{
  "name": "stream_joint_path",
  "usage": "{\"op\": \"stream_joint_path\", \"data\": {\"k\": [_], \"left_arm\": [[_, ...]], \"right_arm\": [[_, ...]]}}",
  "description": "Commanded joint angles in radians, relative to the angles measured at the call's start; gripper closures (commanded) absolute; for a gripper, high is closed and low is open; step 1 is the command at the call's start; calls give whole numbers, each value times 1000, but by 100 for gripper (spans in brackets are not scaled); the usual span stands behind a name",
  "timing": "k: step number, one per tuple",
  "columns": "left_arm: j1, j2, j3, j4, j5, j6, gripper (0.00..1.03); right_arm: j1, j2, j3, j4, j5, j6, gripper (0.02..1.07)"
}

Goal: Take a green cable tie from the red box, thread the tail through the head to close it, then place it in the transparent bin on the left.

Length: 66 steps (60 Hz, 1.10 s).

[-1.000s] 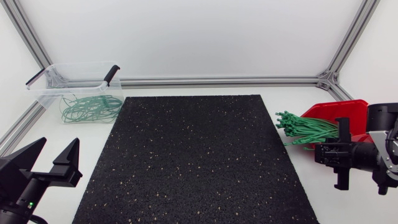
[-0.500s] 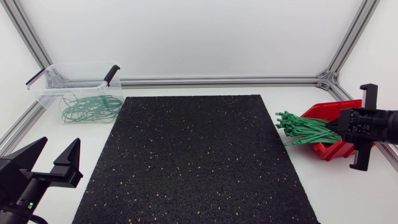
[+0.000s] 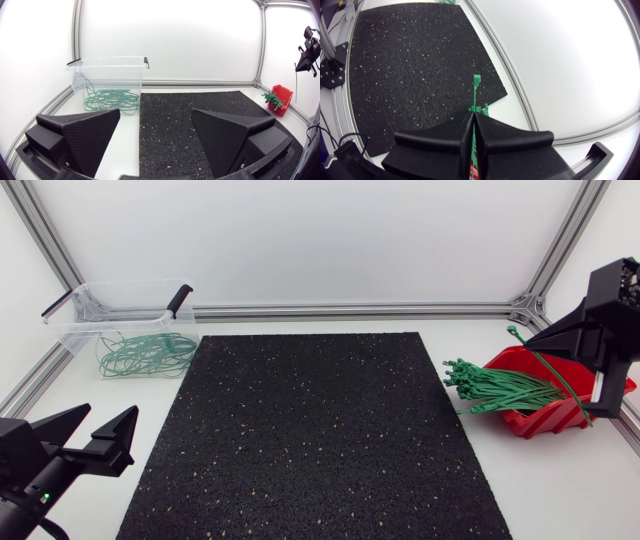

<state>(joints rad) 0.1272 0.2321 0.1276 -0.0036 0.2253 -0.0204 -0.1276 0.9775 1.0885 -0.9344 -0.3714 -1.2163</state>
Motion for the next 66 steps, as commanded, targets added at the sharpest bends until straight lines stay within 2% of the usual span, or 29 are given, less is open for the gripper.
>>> {"op": "stream_joint_path", "data": {"k": [1,8,15,31,38,42,46,50,55,66], "left_arm": [[48,87,96,-4,62,-50,4],[97,133,168,-35,158,-101,4],[95,176,231,-85,209,-113,4],[129,378,354,-113,338,-135,4],[132,486,428,-156,404,-135,4],[152,579,488,-203,488,-135,4],[177,676,546,-253,609,-128,4],[172,743,592,-311,657,-99,4],[155,814,655,-427,717,5,4],[78,878,705,-556,721,301,4]], "right_arm": [[54,16,62,-38,-4,118,101],[118,56,106,-57,20,233,101],[163,90,139,-46,37,334,101],[244,194,215,-61,25,468,101],[250,288,283,-121,-87,557,101],[240,355,329,-190,-187,587,101],[230,405,356,-234,-259,595,101],[232,423,358,-233,-308,612,101],[243,457,355,-242,-354,641,101],[286,495,303,-239,-437,647,101]]}}
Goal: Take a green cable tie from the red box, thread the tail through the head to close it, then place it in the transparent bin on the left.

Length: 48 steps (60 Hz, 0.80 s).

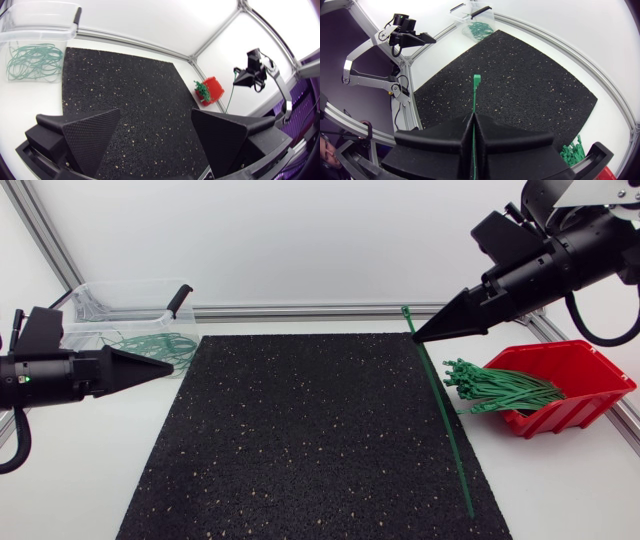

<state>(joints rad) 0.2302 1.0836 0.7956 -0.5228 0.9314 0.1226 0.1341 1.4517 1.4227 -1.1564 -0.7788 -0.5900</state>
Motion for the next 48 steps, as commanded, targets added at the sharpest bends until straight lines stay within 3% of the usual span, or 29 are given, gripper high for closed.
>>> {"op": "stream_joint_path", "data": {"k": [1,10,19,29,48], "left_arm": [[-29,33,42,-48,15,183,4],[-95,88,71,-65,43,238,4],[-104,102,86,-66,216,261,4],[-144,102,102,-71,320,282,4],[-307,56,113,-66,331,264,4]], "right_arm": [[27,21,-39,-14,-39,21,101],[62,61,-70,-8,-100,36,101],[94,111,-103,9,-172,56,101],[139,110,-143,46,-240,61,101],[211,26,-228,159,-324,150,101]]}}
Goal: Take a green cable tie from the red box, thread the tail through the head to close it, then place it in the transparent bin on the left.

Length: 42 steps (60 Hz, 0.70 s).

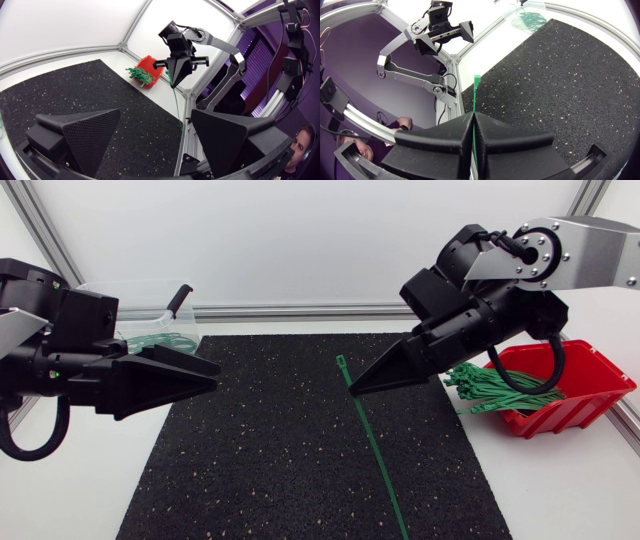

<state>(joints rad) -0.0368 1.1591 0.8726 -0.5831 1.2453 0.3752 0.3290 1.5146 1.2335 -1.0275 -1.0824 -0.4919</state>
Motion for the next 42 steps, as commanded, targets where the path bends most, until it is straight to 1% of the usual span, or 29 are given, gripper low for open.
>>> {"op": "stream_joint_path", "data": {"k": [1,6,12,16,19,24,25,27,35,37,39,42], "left_arm": [[-49,-19,37,-6,17,10,4],[-101,-19,40,-1,17,-9,4],[-141,-19,54,5,19,-35,4],[-172,-18,62,49,19,-101,4],[-193,-22,62,103,19,-160,4],[-236,-22,59,230,17,-317,4],[-253,-22,55,282,16,-378,4],[-265,-22,51,336,11,-432,4],[-325,-18,20,571,-40,-644,7],[-337,-12,6,657,-49,-719,9],[-344,-4,-7,724,-55,-768,9],[-360,8,-18,790,-75,-822,9]], "right_arm": [[18,-42,-48,40,-25,65,101],[24,-68,-80,99,-53,122,101],[24,-116,-134,173,-83,171,101],[24,-149,-180,250,-83,219,101],[19,-185,-226,320,-83,257,101],[21,-251,-309,465,-85,355,101],[19,-280,-338,515,-85,398,101],[21,-307,-367,567,-85,438,101],[28,-380,-431,708,-106,547,101],[27,-390,-445,742,-113,573,101],[25,-393,-454,765,-114,592,101],[18,-398,-463,788,-116,607,101]]}}
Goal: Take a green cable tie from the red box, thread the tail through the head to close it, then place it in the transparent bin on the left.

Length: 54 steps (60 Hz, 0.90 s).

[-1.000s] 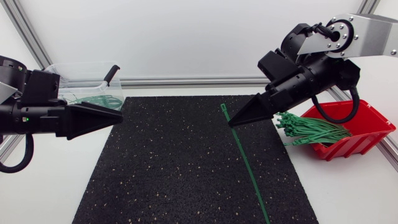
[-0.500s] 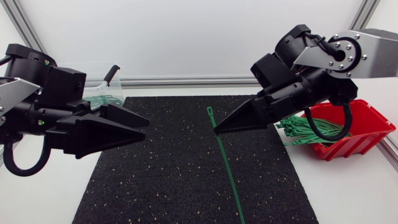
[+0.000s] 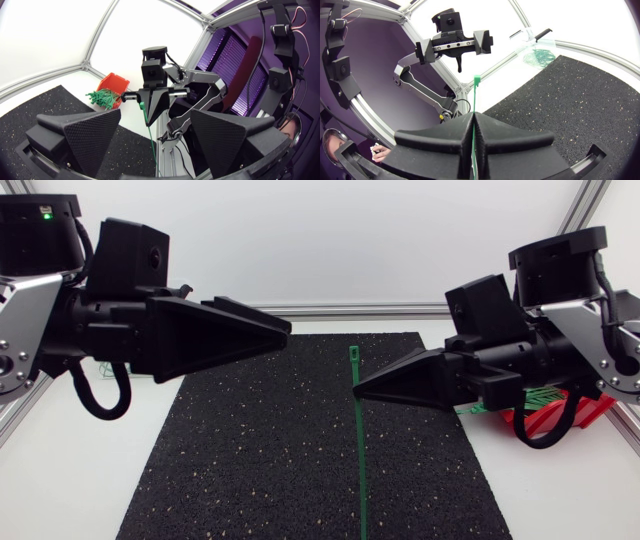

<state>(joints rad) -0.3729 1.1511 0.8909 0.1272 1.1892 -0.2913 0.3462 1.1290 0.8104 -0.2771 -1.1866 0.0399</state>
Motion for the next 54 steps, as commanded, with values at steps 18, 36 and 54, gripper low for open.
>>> {"op": "stream_joint_path", "data": {"k": [18,36,54], "left_arm": [[-70,93,-24,91,-60,-186,11],[-93,131,-30,126,-91,-174,15],[-110,194,-30,147,-96,-170,36]], "right_arm": [[0,8,-53,204,-22,170,101],[7,107,-20,283,-22,213,101],[10,149,-11,400,-21,296,101]]}}
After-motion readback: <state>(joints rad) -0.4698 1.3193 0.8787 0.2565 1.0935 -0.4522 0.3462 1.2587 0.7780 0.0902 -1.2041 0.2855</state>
